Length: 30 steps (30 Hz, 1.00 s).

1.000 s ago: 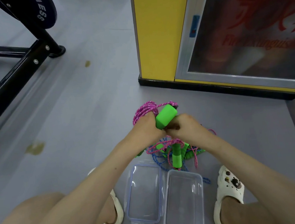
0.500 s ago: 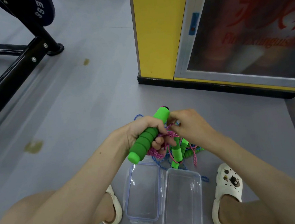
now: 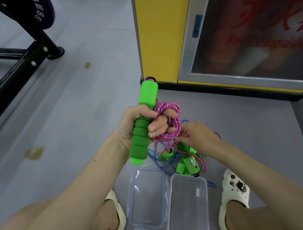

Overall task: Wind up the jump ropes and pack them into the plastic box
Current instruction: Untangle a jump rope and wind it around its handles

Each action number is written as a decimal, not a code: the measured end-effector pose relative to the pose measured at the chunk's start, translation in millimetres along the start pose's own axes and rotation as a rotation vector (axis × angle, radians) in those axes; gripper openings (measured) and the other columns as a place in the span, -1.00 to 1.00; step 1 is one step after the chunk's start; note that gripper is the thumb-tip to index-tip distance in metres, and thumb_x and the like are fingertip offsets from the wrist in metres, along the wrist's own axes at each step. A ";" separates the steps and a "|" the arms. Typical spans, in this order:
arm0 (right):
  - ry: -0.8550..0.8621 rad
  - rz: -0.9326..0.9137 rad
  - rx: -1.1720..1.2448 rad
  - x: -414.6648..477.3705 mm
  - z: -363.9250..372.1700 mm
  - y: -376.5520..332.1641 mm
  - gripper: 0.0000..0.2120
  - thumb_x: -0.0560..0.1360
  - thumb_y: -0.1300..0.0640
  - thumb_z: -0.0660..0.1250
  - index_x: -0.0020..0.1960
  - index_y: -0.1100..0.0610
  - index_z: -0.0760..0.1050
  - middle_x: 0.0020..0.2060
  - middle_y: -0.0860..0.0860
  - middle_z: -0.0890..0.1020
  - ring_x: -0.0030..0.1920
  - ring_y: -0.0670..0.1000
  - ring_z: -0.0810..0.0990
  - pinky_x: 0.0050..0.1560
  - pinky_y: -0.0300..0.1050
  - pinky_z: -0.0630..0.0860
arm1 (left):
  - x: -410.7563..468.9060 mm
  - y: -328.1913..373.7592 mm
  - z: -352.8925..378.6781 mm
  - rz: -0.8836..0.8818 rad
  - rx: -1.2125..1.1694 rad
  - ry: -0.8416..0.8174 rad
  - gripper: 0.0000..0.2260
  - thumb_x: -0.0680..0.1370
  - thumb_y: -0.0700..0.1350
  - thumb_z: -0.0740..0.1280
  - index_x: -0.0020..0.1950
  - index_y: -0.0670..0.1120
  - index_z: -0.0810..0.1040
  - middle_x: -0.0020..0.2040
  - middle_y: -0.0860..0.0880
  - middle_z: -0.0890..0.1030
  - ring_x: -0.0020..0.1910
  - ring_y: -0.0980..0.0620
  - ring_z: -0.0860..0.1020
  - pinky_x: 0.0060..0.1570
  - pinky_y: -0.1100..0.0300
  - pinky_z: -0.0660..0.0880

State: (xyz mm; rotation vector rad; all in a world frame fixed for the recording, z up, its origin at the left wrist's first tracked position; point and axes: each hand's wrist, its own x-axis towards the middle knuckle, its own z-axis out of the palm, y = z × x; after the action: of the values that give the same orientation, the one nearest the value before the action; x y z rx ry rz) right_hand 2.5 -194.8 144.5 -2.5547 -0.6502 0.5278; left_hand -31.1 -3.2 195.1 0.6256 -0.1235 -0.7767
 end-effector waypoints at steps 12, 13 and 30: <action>0.027 0.184 -0.074 -4.2 3.8 -1.2 -0.67 0.60 0.05 0.19 -0.32 0.09 0.30 -0.33 0.01 0.45 -0.26 0.09 0.46 -0.28 -0.09 0.26 | -8.6 14.3 10.8 0.292 0.001 0.237 -0.74 0.30 -0.16 0.28 -0.14 -0.25 0.66 -0.55 0.03 0.41 -0.58 0.11 0.37 -0.05 0.24 0.55; 0.044 0.216 0.009 -2.4 2.0 -1.9 -0.68 0.61 0.09 0.19 -0.28 0.19 0.39 -0.34 0.05 0.50 -0.26 0.12 0.54 -0.30 -0.06 0.35 | -7.5 13.6 13.2 0.293 0.032 0.303 -0.75 0.29 -0.19 0.26 -0.16 -0.26 0.66 -0.56 0.02 0.40 -0.58 0.11 0.35 -0.10 0.24 0.55; 0.409 0.383 0.657 2.6 -18.7 0.4 -0.75 0.60 0.20 0.15 -0.17 0.20 0.54 -0.21 0.22 0.66 -0.29 0.10 0.67 -0.29 -0.02 0.61 | 10.0 -6.1 17.1 0.075 0.197 0.850 -0.84 0.50 -0.28 0.20 -0.07 -0.32 0.55 -0.55 -0.03 0.38 -0.60 0.07 0.35 -0.52 0.31 0.38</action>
State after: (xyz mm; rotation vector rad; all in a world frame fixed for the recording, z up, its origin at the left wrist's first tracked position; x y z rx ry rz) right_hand 13.4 -199.8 159.1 -2.0495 0.1525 0.2573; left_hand -33.2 -21.7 204.3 1.0842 0.5590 -0.3777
